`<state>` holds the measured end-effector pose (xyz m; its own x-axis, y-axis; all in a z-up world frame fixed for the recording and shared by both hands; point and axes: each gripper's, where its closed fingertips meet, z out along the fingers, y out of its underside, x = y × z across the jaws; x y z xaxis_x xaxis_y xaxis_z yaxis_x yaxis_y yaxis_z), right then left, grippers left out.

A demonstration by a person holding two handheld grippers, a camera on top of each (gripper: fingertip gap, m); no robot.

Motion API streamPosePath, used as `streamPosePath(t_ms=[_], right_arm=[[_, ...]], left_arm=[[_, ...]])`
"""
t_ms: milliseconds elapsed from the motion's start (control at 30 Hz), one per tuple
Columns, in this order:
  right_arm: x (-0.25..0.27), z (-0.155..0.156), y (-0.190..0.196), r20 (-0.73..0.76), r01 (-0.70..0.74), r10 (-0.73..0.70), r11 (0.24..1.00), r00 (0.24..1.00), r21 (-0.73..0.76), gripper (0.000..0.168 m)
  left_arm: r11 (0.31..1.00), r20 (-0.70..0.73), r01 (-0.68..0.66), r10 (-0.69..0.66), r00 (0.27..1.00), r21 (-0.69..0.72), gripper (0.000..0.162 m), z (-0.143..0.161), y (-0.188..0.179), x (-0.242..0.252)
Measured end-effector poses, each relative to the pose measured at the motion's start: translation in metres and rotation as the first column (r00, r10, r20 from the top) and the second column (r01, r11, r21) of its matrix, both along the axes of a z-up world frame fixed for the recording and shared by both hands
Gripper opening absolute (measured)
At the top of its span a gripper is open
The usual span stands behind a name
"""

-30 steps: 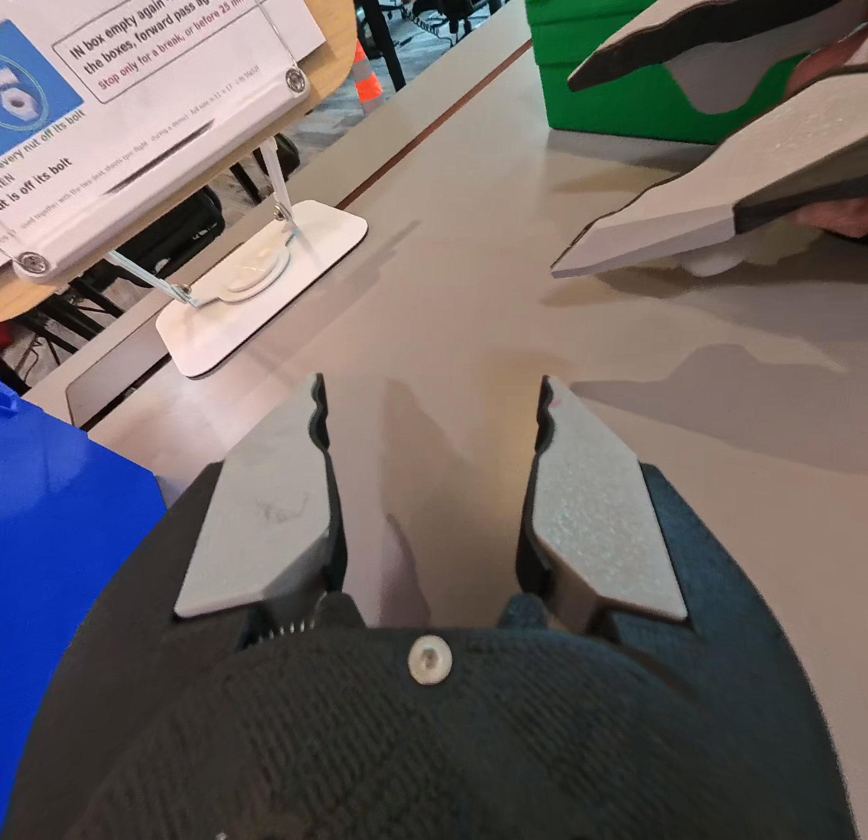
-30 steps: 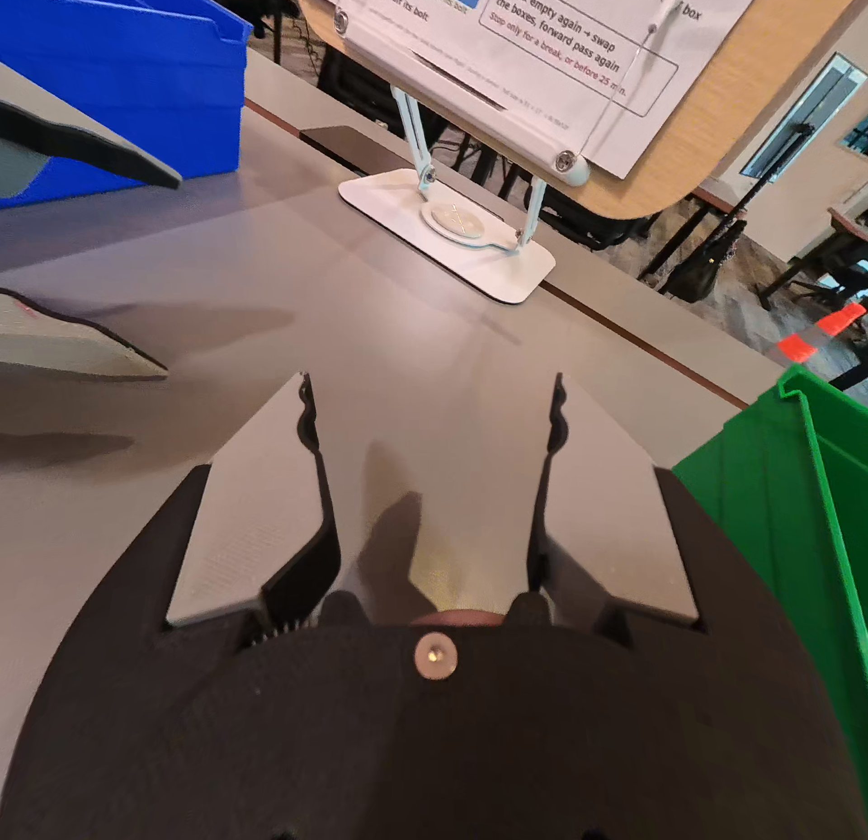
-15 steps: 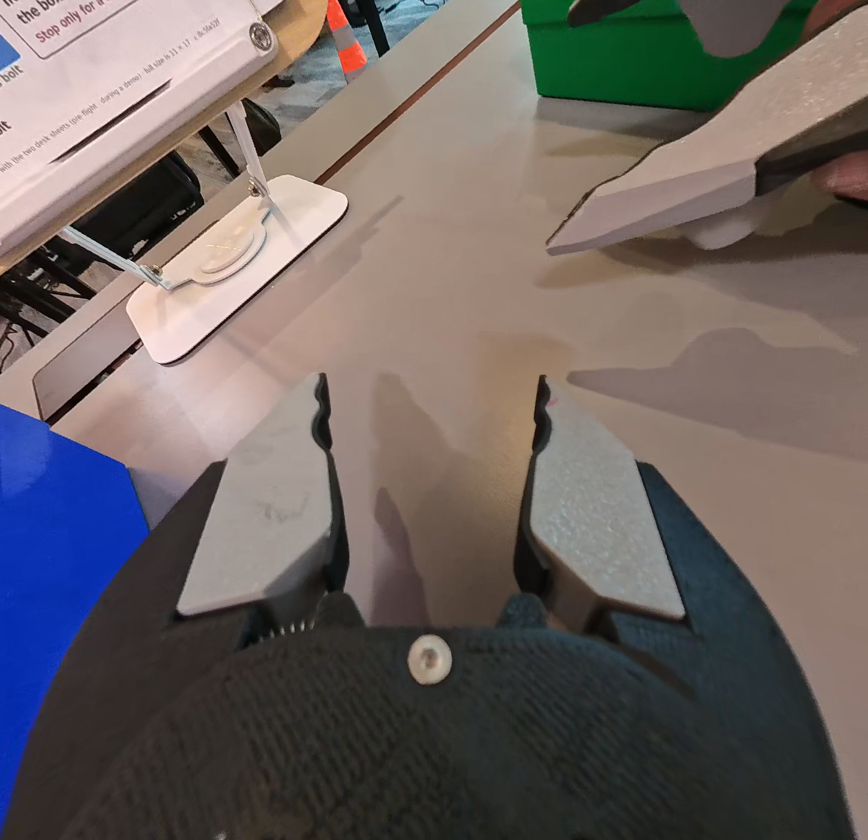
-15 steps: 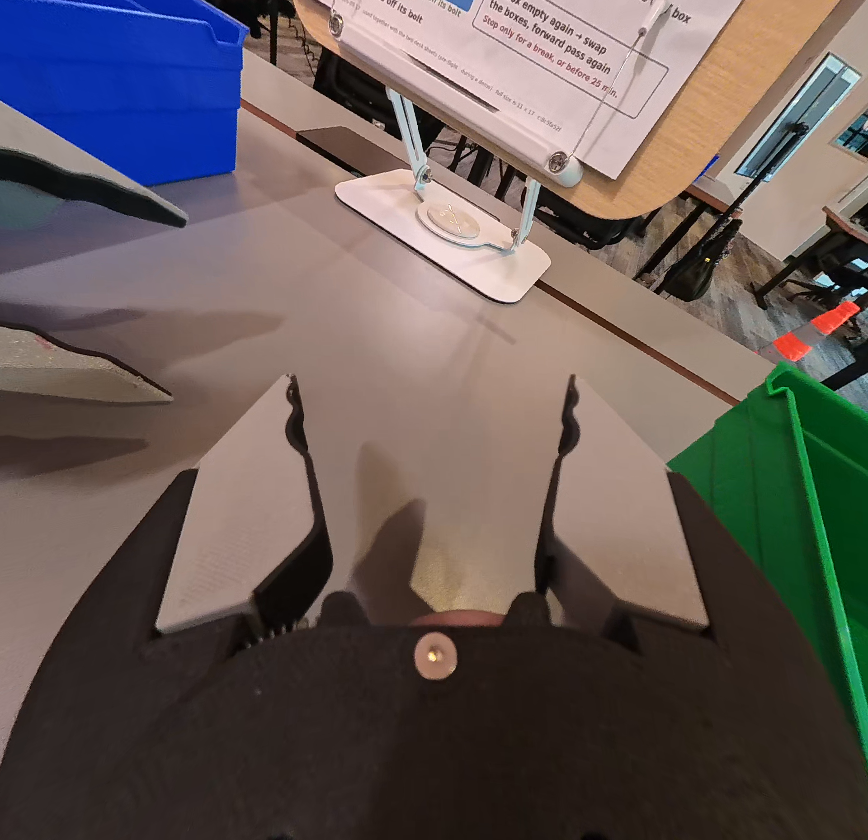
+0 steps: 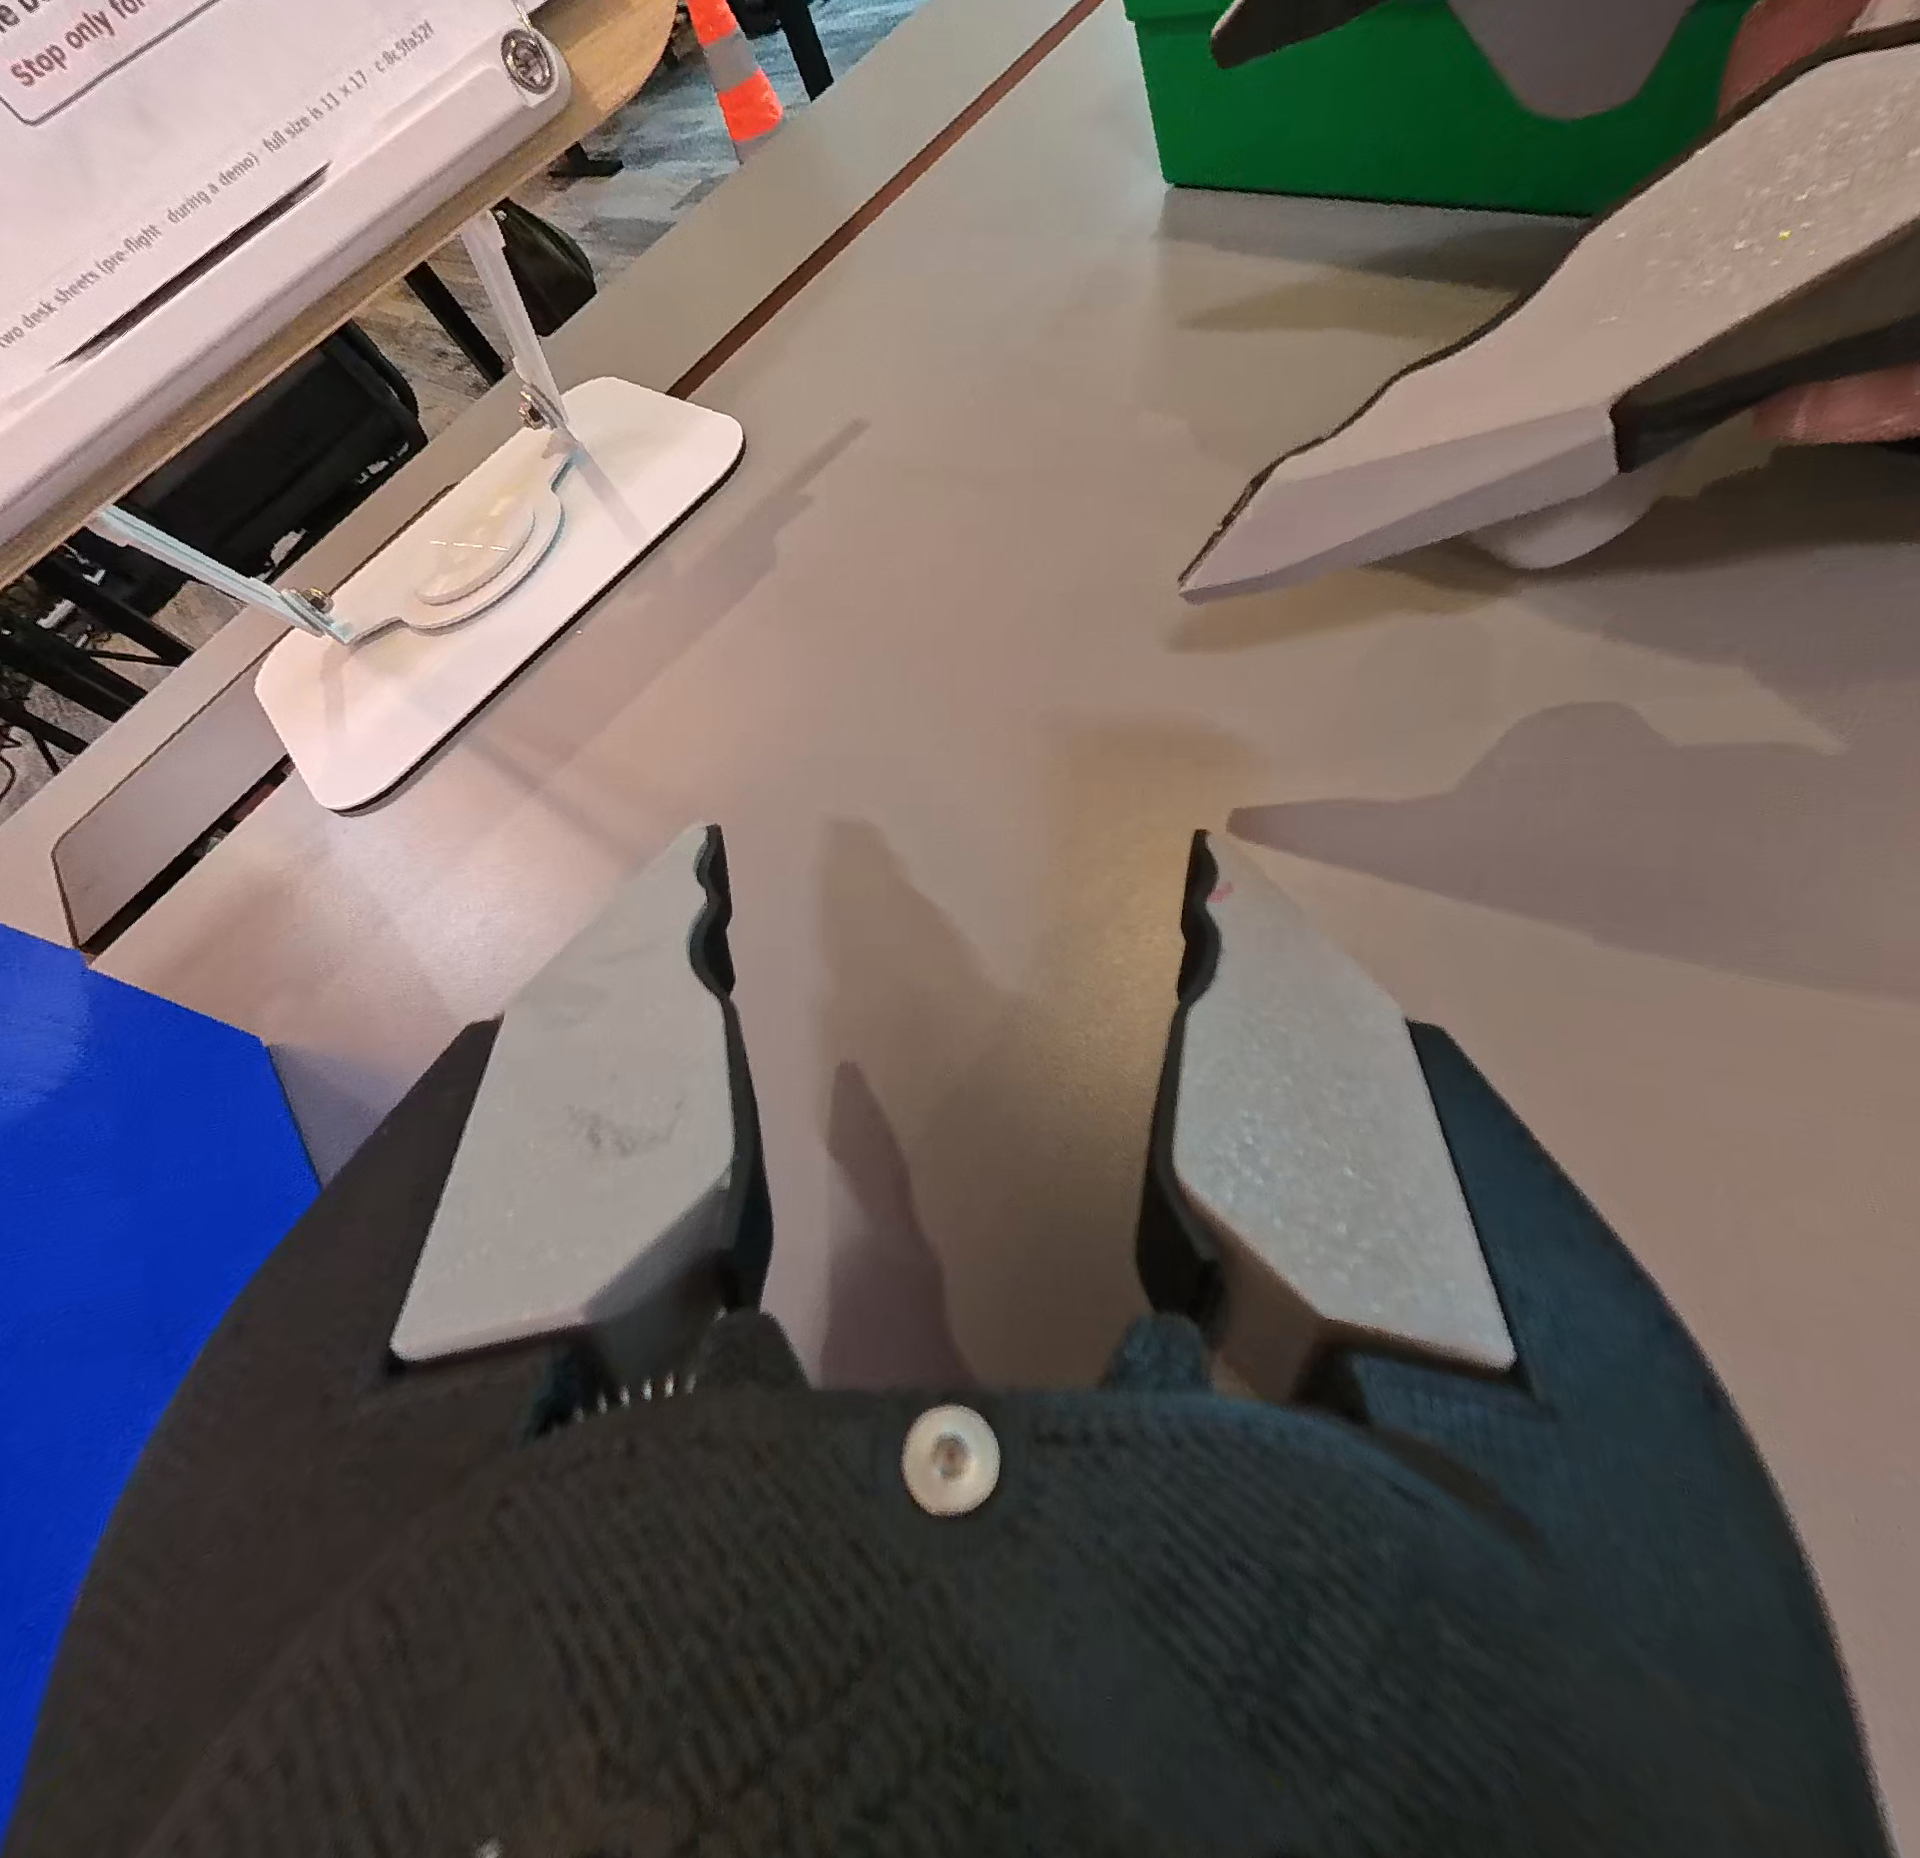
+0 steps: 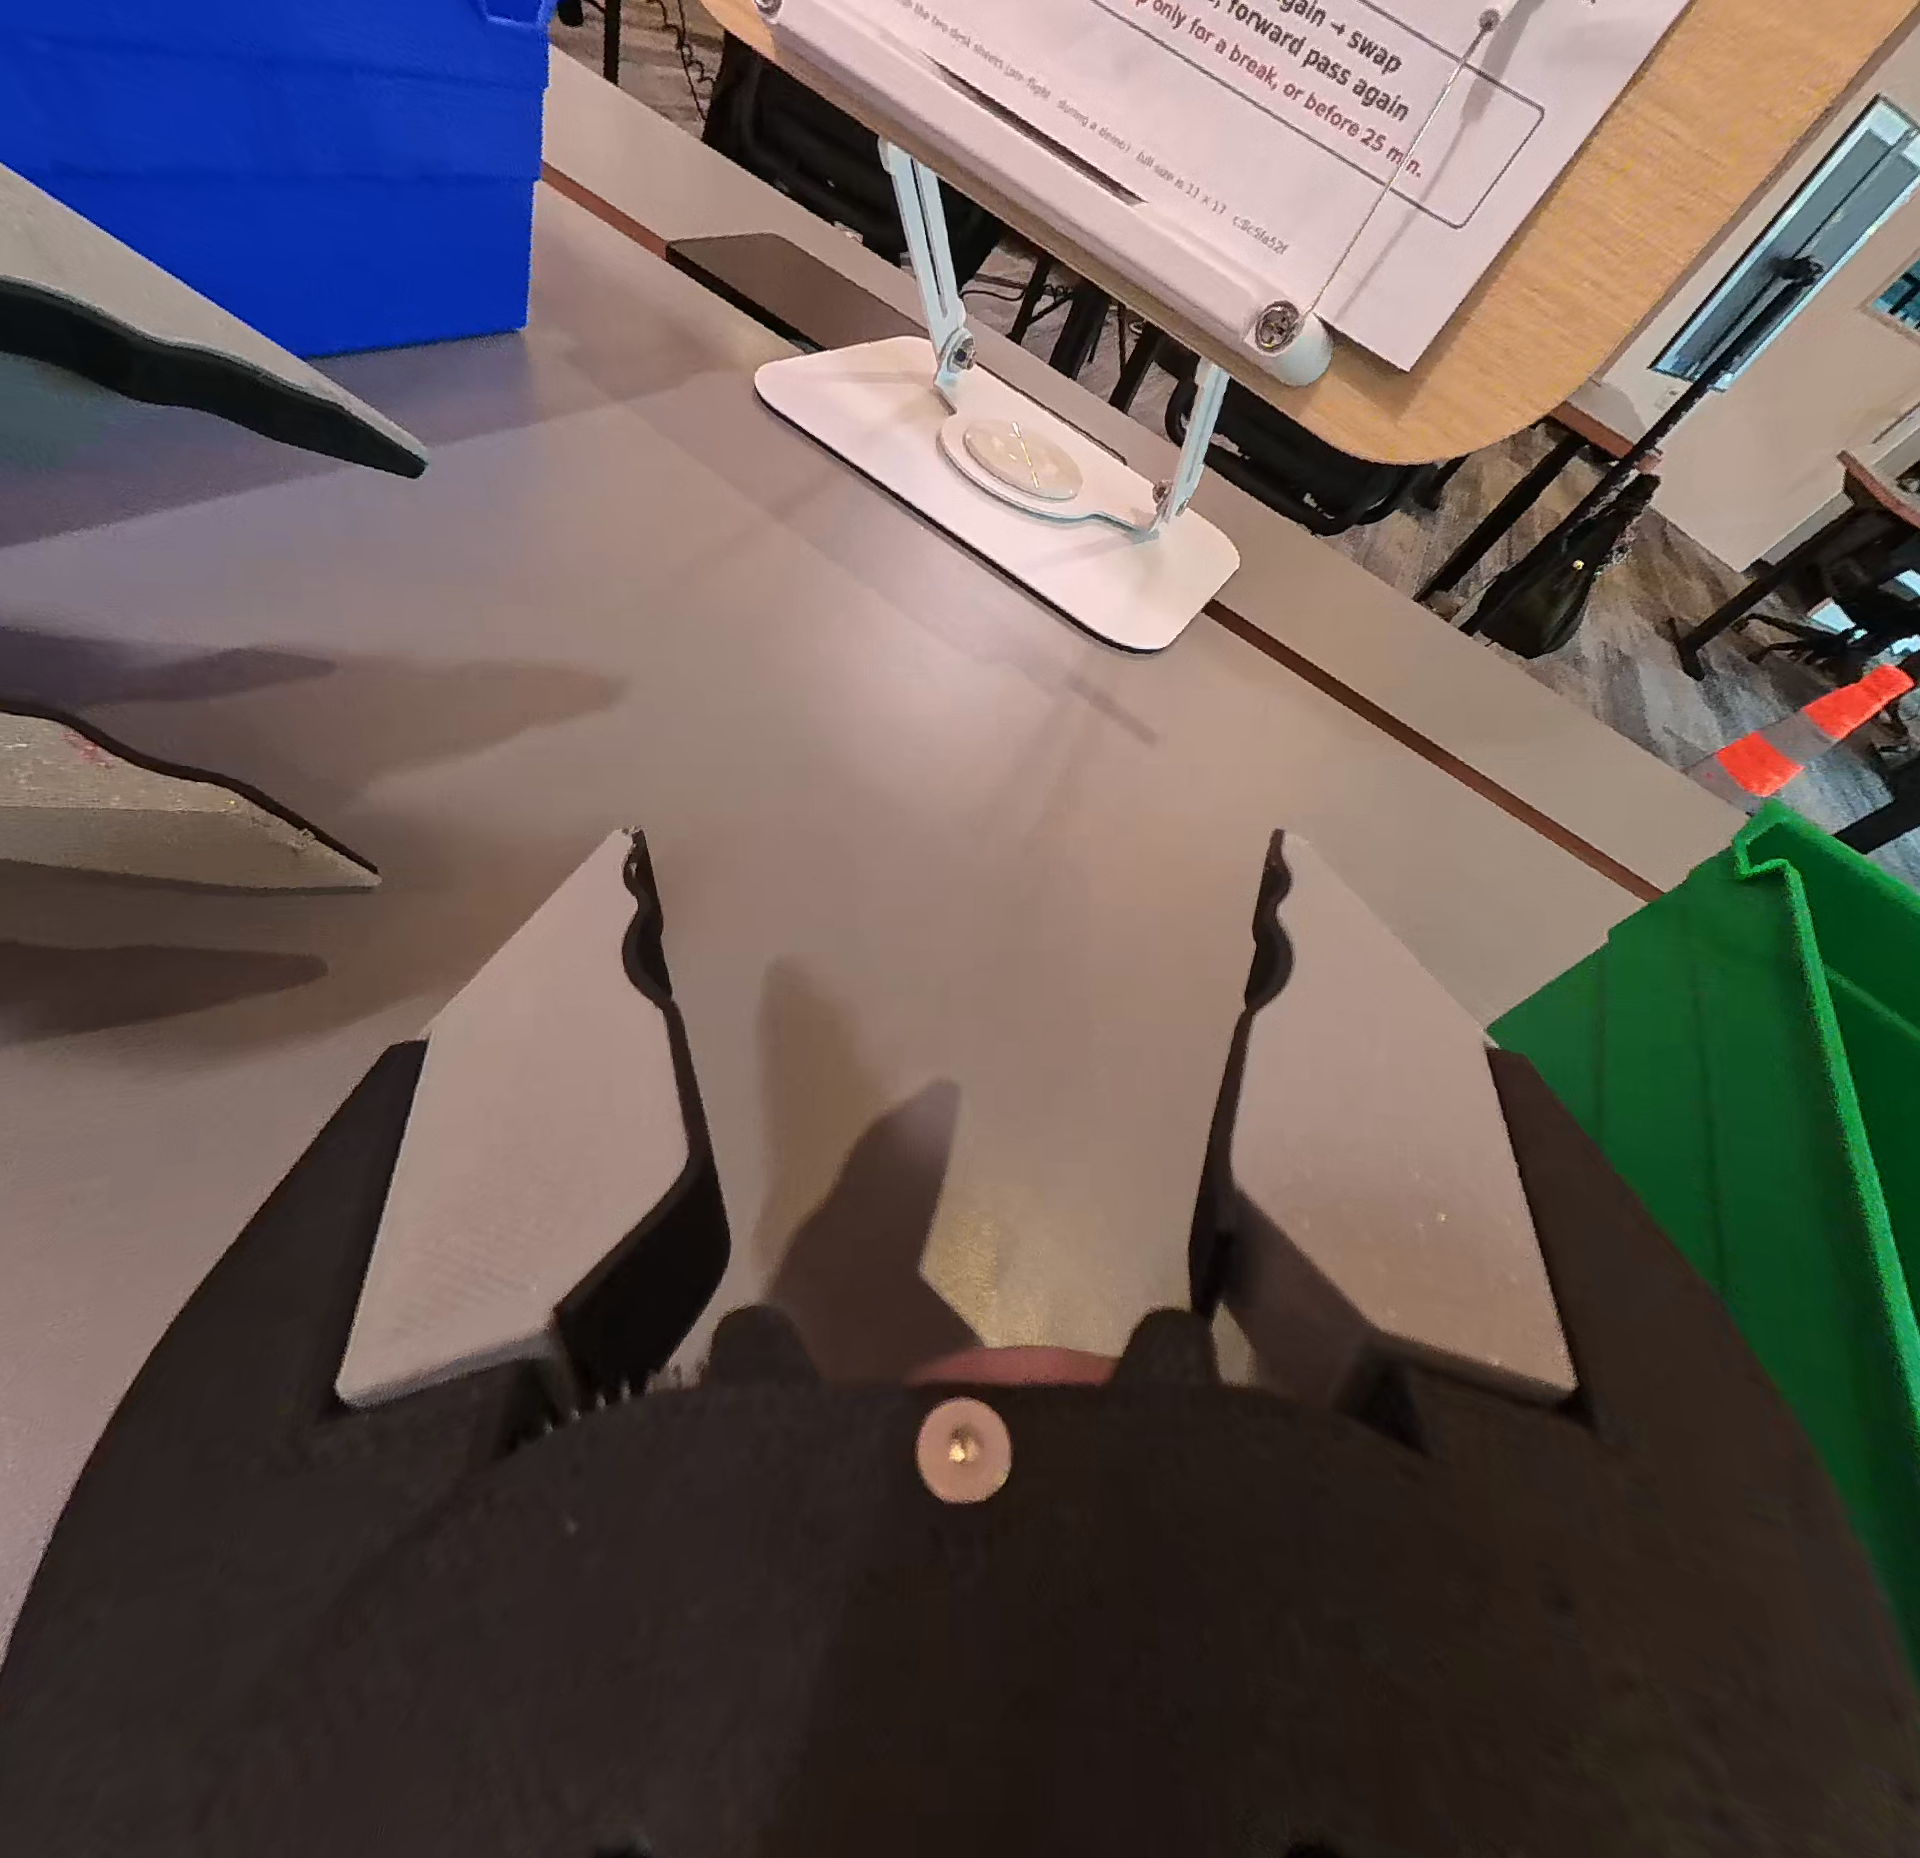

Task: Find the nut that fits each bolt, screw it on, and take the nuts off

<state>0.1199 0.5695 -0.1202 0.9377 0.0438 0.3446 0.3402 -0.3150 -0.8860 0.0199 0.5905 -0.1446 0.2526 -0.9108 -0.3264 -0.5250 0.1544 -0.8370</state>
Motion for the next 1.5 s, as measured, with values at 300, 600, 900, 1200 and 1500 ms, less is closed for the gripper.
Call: streamPosePath(t_ms=[300,600,900,1200,1500], right_arm=[[-0.006,0.000,0.000,-0.008,-0.030,0.030,1.000,1.000,0.003,0.111],[-0.017,0.000,-0.002,-0.021,-0.088,0.088,0.996,0.996,-0.005,0.106],[-0.021,-0.002,-0.007,-0.044,-0.127,0.126,0.992,0.991,-0.015,0.101],[-0.028,-0.003,-0.008,-0.028,-0.157,0.156,0.987,0.987,-0.023,0.098],[-0.027,-0.012,-0.006,-0.041,-0.163,0.161,0.985,0.986,-0.054,0.096]], left_arm=[[1.000,0.032,-0.014,0.013,0.999,0.021,0.085,0.009,0.002,-0.002],[1.000,0.074,-0.030,0.030,0.997,0.004,0.082,0.020,-0.001,-0.007],[0.999,0.104,0.028,-0.024,0.994,-0.029,0.068,0.113,-0.017,-0.083],[0.949,-0.423,-0.214,0.100,0.901,-0.231,0.050,0.042,0.113,-0.212],[0.925,-0.661,-0.251,0.000,0.751,-0.286,0.033,-0.035,0.135,-0.221]])
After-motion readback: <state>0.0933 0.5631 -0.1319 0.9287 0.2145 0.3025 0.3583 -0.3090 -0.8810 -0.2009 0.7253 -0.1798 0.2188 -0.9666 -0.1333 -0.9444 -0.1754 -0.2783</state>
